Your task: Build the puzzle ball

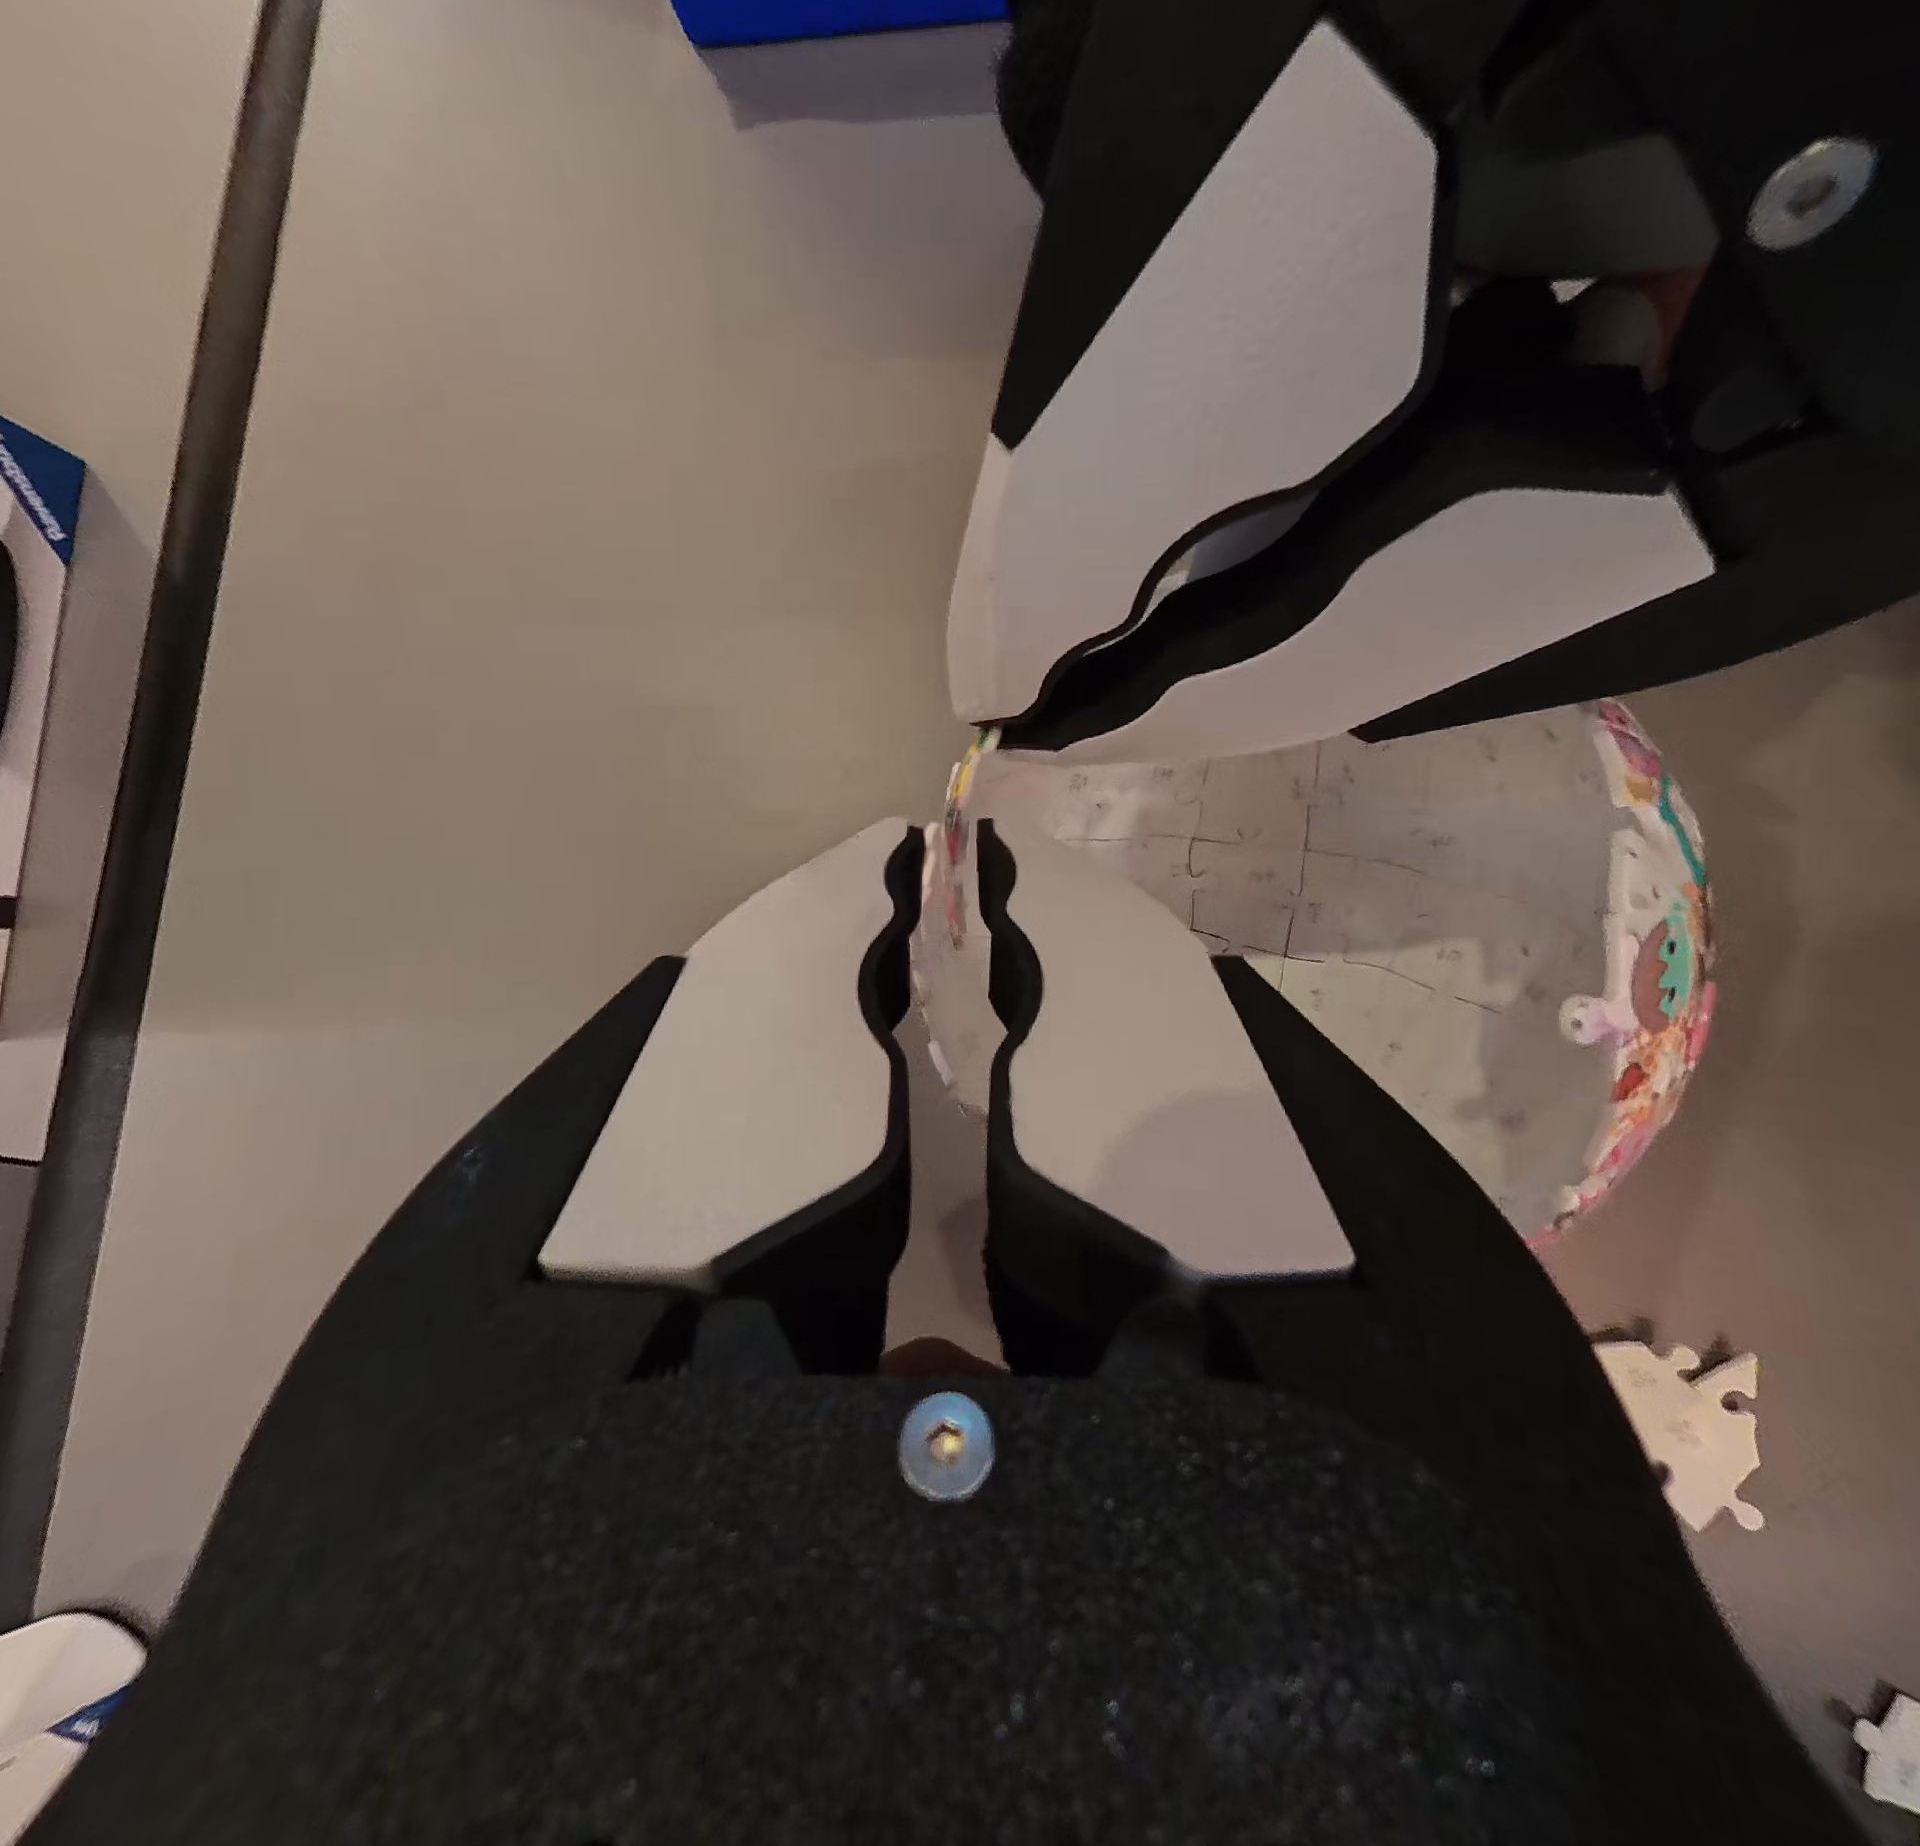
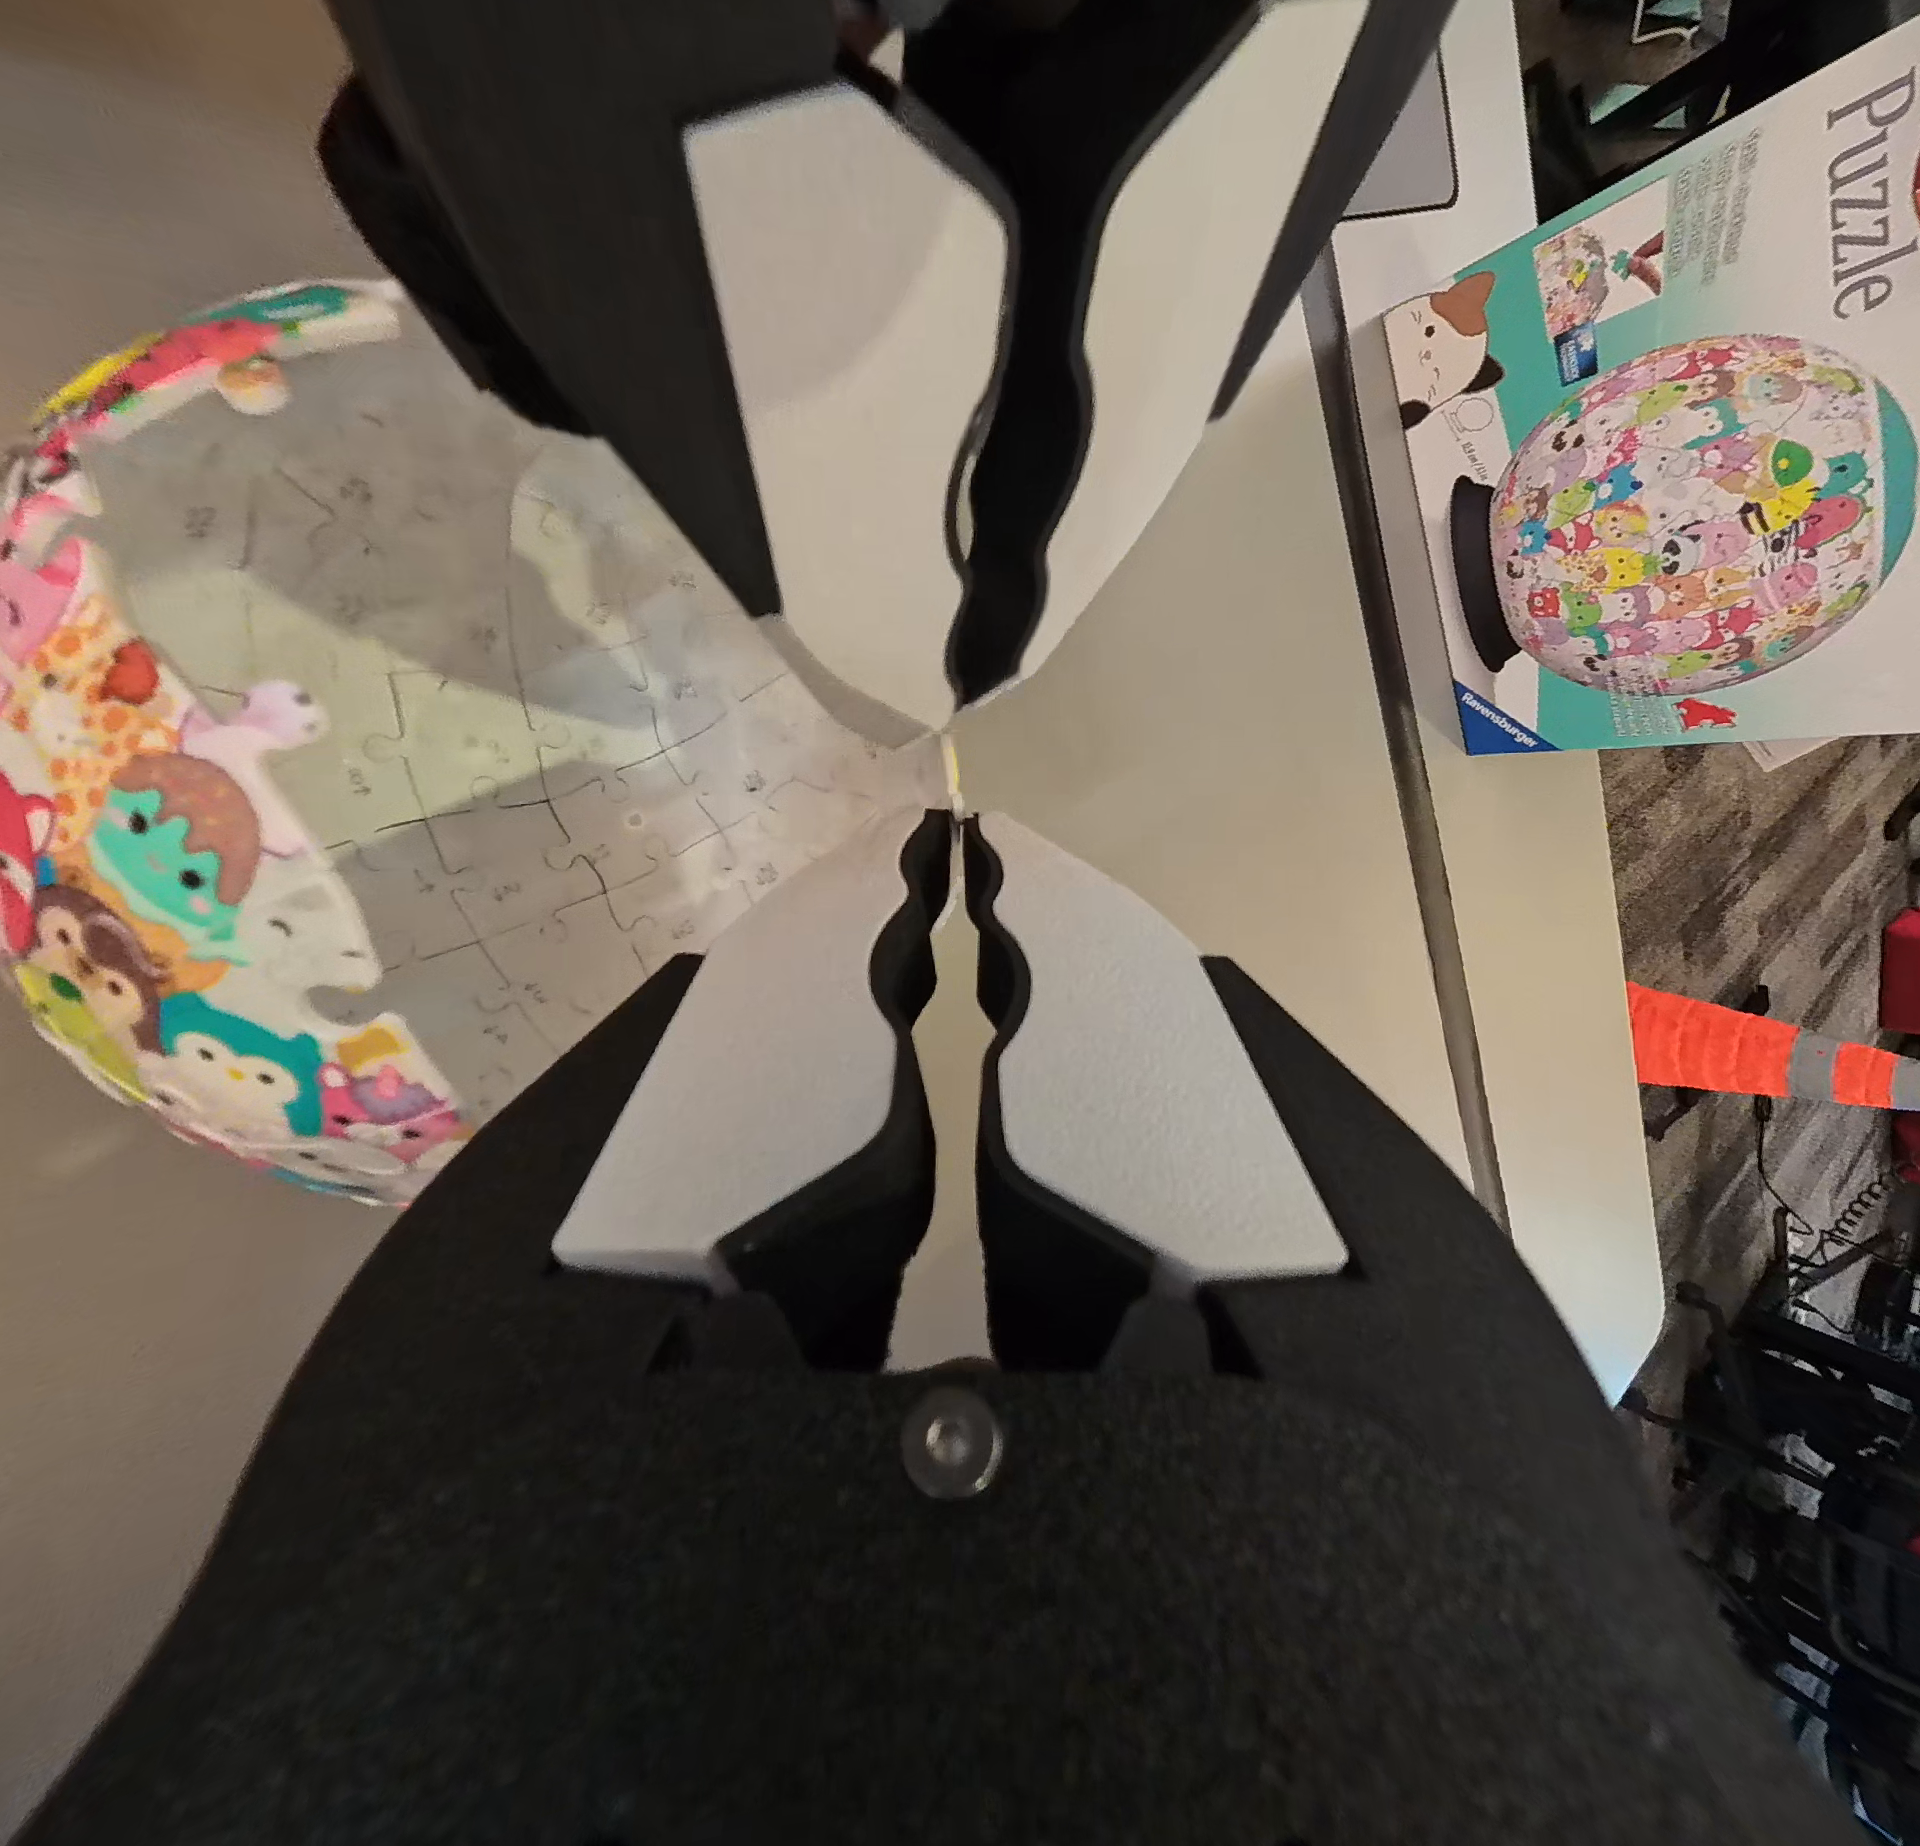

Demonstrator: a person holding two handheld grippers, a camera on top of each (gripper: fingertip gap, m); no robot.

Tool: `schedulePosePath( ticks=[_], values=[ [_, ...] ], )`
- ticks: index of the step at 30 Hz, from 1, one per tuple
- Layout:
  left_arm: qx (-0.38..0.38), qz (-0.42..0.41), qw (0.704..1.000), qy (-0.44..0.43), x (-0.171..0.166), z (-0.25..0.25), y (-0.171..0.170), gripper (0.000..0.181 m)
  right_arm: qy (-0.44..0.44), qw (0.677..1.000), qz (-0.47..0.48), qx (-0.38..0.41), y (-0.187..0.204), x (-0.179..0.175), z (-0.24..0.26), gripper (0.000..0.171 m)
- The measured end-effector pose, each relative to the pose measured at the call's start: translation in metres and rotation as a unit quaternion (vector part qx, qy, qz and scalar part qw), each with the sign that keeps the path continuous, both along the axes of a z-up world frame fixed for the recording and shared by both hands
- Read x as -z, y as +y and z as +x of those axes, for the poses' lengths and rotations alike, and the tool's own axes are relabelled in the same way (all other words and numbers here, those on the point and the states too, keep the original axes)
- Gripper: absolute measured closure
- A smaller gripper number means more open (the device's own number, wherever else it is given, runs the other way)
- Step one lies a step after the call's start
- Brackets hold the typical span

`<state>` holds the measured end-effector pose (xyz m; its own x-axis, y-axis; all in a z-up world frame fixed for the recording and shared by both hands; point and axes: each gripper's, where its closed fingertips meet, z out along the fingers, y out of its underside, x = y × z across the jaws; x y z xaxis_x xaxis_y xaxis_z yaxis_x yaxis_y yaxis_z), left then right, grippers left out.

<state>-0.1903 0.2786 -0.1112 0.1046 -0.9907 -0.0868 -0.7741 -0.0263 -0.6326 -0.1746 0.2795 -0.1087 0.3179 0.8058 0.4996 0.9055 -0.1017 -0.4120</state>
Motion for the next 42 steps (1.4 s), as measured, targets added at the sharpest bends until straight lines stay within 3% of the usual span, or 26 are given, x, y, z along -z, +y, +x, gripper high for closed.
schedulePosePath(
  ticks=[20, 28, 36, 42],
  values=[
    [0.002, 0.007, 1.000, -0.001, -0.002, 0.000, 0.001, 0.176, 0.080, 0.996, -0.029, 0.002, 0.000, -0.014, 0.000, 0.169],
    [-0.011, 0.030, 0.999, -0.033, -0.031, 0.000, 0.000, 0.179, 0.119, 0.993, -0.005, -0.018, -0.003, -0.043, -0.001, 0.169],
    [-0.020, 0.016, 0.995, -0.099, -0.108, 0.001, -0.050, 0.179, 0.161, 0.982, 0.065, -0.079, -0.048, -0.125, 0.000, 0.170],
    [-0.042, -0.032, 0.984, -0.172, -0.156, 0.000, -0.122, 0.180, 0.185, 0.972, 0.061, -0.133, -0.121, -0.166, -0.001, 0.170]
  ],
)
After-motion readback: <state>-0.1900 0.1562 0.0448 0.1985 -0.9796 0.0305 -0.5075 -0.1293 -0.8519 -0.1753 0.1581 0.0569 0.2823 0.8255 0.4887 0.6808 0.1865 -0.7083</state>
